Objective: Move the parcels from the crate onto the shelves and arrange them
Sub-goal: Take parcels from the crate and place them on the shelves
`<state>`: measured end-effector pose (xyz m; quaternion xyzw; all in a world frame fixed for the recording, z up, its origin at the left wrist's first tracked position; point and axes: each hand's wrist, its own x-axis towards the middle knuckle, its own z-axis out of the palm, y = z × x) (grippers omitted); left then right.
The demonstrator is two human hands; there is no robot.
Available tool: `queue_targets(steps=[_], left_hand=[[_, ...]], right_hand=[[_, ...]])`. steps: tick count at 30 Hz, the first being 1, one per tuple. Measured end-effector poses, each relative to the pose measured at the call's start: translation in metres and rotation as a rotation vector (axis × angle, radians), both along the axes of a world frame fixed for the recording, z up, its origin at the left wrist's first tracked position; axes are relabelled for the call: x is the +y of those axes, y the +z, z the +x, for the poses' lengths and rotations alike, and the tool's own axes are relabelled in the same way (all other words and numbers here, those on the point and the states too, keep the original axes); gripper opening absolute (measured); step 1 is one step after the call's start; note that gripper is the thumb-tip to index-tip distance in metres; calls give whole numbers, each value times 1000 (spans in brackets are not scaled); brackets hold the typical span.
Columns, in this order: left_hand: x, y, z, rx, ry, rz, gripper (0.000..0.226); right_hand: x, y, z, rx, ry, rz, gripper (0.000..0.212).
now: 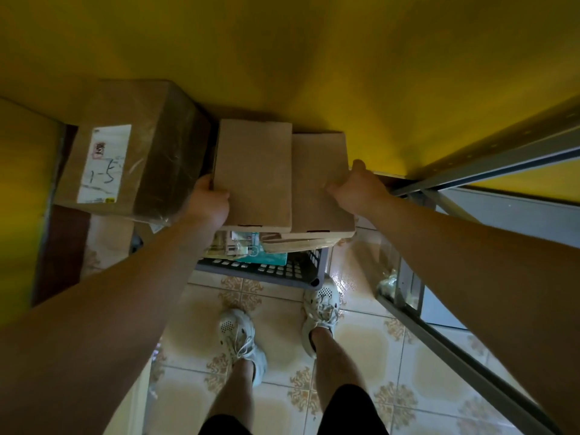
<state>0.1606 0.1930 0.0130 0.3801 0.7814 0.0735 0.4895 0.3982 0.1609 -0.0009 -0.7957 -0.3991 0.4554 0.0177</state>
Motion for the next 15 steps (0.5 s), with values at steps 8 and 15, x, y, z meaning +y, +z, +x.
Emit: queue_targets(steps=[8, 15], left_hand=[[-1, -7, -15, 39, 8, 3, 42], [1, 18, -15, 7, 21, 11, 44]], right_hand=[[3, -12, -6, 94, -270, -10, 65], [3, 16, -13, 293, -539, 60, 27]])
